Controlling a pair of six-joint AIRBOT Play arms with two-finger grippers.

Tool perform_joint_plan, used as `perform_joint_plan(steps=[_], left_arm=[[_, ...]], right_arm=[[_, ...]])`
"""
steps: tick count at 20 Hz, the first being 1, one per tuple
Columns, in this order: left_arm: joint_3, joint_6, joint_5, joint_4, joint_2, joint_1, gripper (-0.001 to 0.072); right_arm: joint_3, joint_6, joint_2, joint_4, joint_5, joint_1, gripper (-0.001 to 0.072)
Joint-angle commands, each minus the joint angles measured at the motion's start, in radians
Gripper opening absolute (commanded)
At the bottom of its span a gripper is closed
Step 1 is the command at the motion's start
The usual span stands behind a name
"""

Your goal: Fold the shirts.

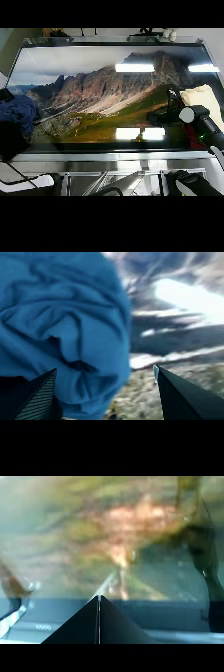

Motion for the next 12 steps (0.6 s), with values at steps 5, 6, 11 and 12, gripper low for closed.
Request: perform_joint_plan(steps=[5,6,11,12], left_arm=[[0.022,-0.050,-0.014,0.106,-0.281,0.022,0.0710],[0.023,-0.051,-0.001,0.104,-0.296,0.022,0.0578],[0.118,-0.030,-0.020,-0.109,-0.280,0.005,0.0010],[0.159,0.002,-0.032,-0.195,-0.255,-0.010,0.0010]], right_arm=[[0.000,0.000,0.000,0.012,-0.069,0.001,0.0018],[0.000,0.000,0.000,0.016,-0.069,0.001,0.0018],[0.000,-0.002,0.000,0.066,-0.069,0.001,0.0019],[0.000,-0.023,0.000,0.083,-0.068,0.001,0.0019]])
